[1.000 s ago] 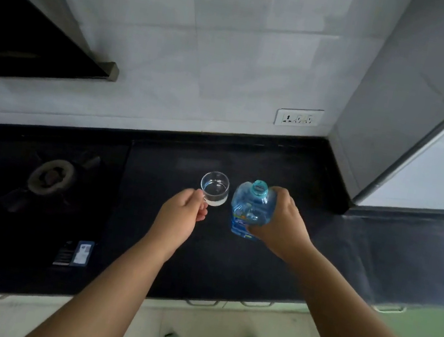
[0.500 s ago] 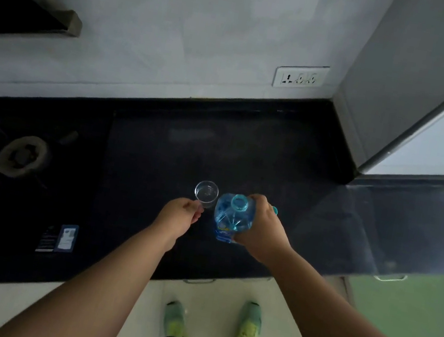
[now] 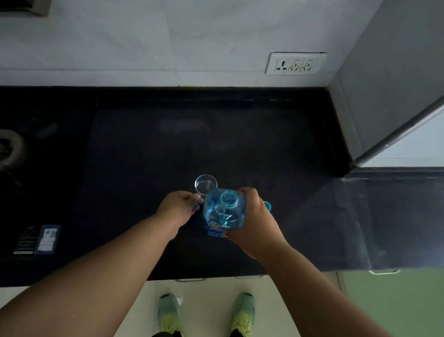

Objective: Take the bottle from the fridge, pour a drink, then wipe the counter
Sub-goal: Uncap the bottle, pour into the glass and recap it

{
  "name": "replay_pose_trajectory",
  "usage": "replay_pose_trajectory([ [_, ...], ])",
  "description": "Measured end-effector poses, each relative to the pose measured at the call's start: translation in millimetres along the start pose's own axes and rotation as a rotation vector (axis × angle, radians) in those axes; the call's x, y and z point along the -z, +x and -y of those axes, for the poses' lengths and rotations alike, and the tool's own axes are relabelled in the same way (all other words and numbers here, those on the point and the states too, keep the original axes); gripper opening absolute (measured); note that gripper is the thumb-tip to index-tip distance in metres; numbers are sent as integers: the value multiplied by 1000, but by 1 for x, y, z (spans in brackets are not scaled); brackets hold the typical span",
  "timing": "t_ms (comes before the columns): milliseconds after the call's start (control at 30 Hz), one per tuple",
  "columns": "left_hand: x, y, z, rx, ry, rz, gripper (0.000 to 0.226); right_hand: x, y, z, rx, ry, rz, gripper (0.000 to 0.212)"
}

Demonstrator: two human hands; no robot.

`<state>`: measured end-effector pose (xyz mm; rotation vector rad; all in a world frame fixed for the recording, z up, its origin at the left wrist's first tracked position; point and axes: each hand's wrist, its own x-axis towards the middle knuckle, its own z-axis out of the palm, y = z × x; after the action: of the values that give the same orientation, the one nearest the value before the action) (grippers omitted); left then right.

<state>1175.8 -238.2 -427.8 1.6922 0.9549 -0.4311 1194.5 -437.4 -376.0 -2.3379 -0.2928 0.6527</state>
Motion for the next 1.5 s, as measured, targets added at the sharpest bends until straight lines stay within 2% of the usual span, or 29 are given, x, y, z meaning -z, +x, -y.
replay_pose_trajectory([
  [200,-5,6,-1,-15,68,-31,29,-1,1,-2,-6,-20,2,86],
  [367,-3,7,-2,28,43,-107,11,1,3,-7,-7,-51,19,92],
  [433,1,1,-6,4,117,-113,9,4,3,-10,6,-90,51,101],
  [467,5,-1,-8,-35,203,-141,13,6,3,-12,14,-118,79,109],
  [533,14,-10,-11,-159,349,-191,39,15,3,-16,15,-180,147,121],
  [600,23,-29,-15,-314,405,-130,63,26,7,-23,-20,-234,179,113],
  [667,32,-51,-20,-468,475,4,79,33,15,-31,-72,-270,142,97],
  [767,39,-76,-27,-550,677,206,100,32,30,-45,-127,-308,85,81],
  [833,36,-83,-31,-568,758,247,112,23,41,-55,-143,-334,109,76],
  [900,29,-81,-31,-632,750,209,120,12,49,-66,-158,-368,139,69],
  [1067,7,-76,-22,-785,711,-28,91,-7,50,-85,-191,-376,116,62],
  [1167,2,-76,-16,-773,640,-39,90,-11,47,-89,-201,-299,-3,63],
  [1267,1,-78,-18,-754,635,-45,89,-8,42,-89,-186,-222,-73,52],
  [1400,-5,-81,-19,-748,643,-104,88,15,33,-71,-187,25,-261,32],
  [1500,-9,-82,-19,-762,624,-133,85,45,21,-43,-158,184,-343,32],
])
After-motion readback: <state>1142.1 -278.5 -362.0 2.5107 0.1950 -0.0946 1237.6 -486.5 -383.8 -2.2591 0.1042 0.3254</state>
